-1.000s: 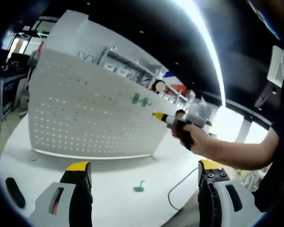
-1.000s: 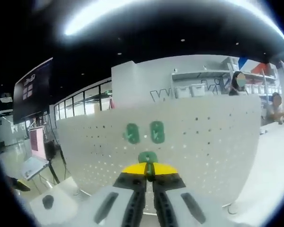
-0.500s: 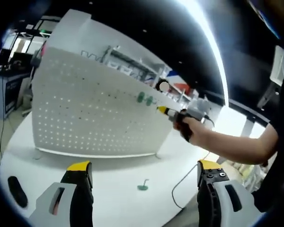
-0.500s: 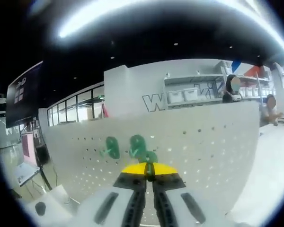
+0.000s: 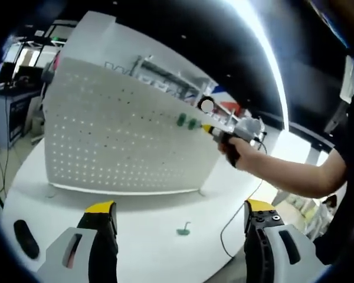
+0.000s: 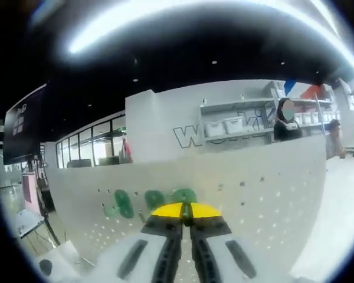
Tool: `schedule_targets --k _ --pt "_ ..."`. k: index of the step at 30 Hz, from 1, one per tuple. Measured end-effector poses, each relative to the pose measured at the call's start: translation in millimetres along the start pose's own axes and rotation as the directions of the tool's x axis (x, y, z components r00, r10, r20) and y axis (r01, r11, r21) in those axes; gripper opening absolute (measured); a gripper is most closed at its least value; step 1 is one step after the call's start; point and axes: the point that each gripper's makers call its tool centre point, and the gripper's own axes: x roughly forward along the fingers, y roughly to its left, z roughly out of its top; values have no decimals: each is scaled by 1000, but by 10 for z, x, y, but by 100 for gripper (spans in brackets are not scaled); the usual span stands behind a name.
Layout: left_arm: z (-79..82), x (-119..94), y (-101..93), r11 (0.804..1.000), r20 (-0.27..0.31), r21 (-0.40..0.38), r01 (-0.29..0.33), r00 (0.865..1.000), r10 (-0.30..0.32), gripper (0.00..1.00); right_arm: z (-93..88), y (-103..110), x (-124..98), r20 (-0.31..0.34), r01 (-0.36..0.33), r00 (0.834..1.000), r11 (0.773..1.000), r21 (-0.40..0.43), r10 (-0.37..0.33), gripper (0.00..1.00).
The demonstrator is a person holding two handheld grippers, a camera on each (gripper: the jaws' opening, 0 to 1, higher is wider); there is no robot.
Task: Insert the hook assembly into the mounting plate slot until the hook locks in place.
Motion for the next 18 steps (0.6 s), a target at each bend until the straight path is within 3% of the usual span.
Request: schedule_targets --k 18 --pt "-48 83 13 1000 -19 -22 3 1000 -3 89 63 -64 29 83 0 997 999 33 -3 1"
